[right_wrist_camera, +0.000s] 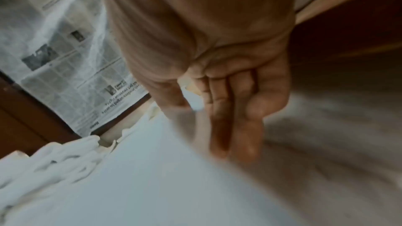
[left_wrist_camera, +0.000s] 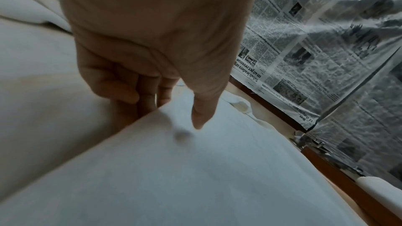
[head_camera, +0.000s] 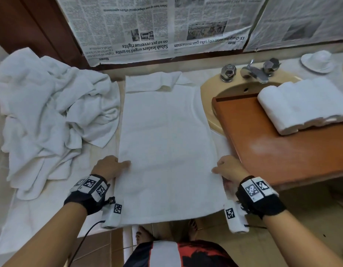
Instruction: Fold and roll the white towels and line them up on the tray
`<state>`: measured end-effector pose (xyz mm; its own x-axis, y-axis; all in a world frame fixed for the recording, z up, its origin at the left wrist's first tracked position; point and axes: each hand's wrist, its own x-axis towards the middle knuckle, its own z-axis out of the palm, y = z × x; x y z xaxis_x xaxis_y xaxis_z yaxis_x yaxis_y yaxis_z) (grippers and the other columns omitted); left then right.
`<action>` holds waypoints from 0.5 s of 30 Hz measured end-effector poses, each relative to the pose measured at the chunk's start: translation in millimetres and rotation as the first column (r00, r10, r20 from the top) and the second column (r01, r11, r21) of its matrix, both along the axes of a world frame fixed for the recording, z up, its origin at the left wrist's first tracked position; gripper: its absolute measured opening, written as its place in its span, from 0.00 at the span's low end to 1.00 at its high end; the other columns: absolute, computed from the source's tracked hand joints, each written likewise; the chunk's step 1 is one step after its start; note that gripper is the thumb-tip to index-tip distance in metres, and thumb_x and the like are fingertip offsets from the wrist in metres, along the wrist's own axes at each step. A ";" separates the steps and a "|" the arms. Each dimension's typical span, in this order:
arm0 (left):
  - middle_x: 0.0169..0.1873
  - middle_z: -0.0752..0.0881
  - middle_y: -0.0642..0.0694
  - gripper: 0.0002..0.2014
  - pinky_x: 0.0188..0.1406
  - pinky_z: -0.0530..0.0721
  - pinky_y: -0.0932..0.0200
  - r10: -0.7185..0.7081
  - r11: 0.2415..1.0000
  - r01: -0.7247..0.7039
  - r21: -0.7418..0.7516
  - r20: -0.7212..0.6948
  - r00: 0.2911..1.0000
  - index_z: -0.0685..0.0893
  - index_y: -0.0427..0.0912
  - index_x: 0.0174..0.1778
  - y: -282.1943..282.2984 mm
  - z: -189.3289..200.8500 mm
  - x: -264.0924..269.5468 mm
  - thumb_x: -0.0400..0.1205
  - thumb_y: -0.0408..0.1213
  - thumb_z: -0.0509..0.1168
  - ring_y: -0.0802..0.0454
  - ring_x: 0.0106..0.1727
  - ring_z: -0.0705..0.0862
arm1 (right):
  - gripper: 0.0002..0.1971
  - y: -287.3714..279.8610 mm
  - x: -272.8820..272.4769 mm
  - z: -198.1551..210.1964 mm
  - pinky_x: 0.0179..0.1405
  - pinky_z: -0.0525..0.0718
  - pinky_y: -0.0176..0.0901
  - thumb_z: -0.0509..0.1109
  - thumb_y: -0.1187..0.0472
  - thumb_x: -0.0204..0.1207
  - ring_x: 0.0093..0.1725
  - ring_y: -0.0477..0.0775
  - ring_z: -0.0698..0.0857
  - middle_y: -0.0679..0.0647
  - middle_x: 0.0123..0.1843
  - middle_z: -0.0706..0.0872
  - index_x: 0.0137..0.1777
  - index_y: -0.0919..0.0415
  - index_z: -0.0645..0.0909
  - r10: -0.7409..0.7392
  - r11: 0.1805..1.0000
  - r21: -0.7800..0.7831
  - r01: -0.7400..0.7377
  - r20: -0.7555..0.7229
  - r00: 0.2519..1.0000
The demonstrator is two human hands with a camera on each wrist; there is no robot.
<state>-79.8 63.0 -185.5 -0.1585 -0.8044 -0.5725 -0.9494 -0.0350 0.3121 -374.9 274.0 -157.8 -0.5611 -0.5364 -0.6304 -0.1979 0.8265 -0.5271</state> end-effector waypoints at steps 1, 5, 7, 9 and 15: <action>0.32 0.76 0.47 0.22 0.35 0.70 0.55 0.013 1.000 -0.014 -0.022 -0.018 1.000 0.70 0.44 0.33 -0.6 0.4 -2.8 0.78 0.58 0.67 0.45 0.39 0.77 | 0.12 -3.4 -2.4 -3.5 0.30 0.76 0.42 0.74 0.62 0.74 0.33 0.55 0.79 0.55 0.35 0.78 0.36 0.60 0.72 -0.002 1.000 0.025 0.003 -0.035 0.999; 0.32 0.75 0.46 0.21 0.38 0.69 0.55 0.001 0.999 -0.003 -0.047 -0.032 0.999 0.69 0.41 0.31 1.2 0.4 -3.1 0.82 0.52 0.64 0.39 0.49 0.81 | 0.09 -22.6 -10.7 -16.6 0.36 0.78 0.45 0.70 0.60 0.75 0.40 0.59 0.81 0.56 0.40 0.81 0.40 0.63 0.75 0.010 0.998 0.063 -0.002 -0.142 0.990; 0.30 0.75 0.46 0.21 0.38 0.69 0.56 0.011 1.000 -0.011 -0.001 -0.043 0.999 0.70 0.42 0.28 2.1 -0.5 4.1 0.82 0.49 0.66 0.39 0.48 0.82 | 0.06 -29.6 -15.8 -24.1 0.44 0.82 0.47 0.67 0.64 0.75 0.44 0.61 0.83 0.60 0.46 0.84 0.38 0.63 0.76 0.051 0.994 0.107 -0.035 -0.149 0.988; 0.33 0.79 0.42 0.20 0.37 0.70 0.57 -0.024 0.996 0.024 0.085 -0.009 1.000 0.75 0.40 0.29 3.2 3.2 11.6 0.81 0.49 0.67 0.39 0.47 0.82 | 0.09 -36.0 -20.7 -27.4 0.43 0.82 0.44 0.66 0.66 0.75 0.43 0.59 0.81 0.61 0.46 0.82 0.34 0.60 0.73 0.098 0.984 0.161 -0.075 -0.140 0.985; 0.33 0.84 0.42 0.21 0.38 0.75 0.58 0.006 1.000 -0.006 0.022 0.000 1.000 0.77 0.41 0.31 0.6 15.2 9.9 0.75 0.56 0.71 0.45 0.41 0.84 | 0.18 -59.4 -23.2 -16.6 0.40 0.80 0.43 0.71 0.52 0.74 0.44 0.62 0.85 0.62 0.49 0.85 0.53 0.67 0.79 0.093 0.989 0.133 -0.070 -0.172 0.981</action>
<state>-69.9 63.6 -170.3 -0.1538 -0.7928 -0.5898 -0.9493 -0.0470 0.3108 -398.0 214.7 -174.4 -0.6279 -0.5077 -0.5898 -0.3483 0.8611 -0.3704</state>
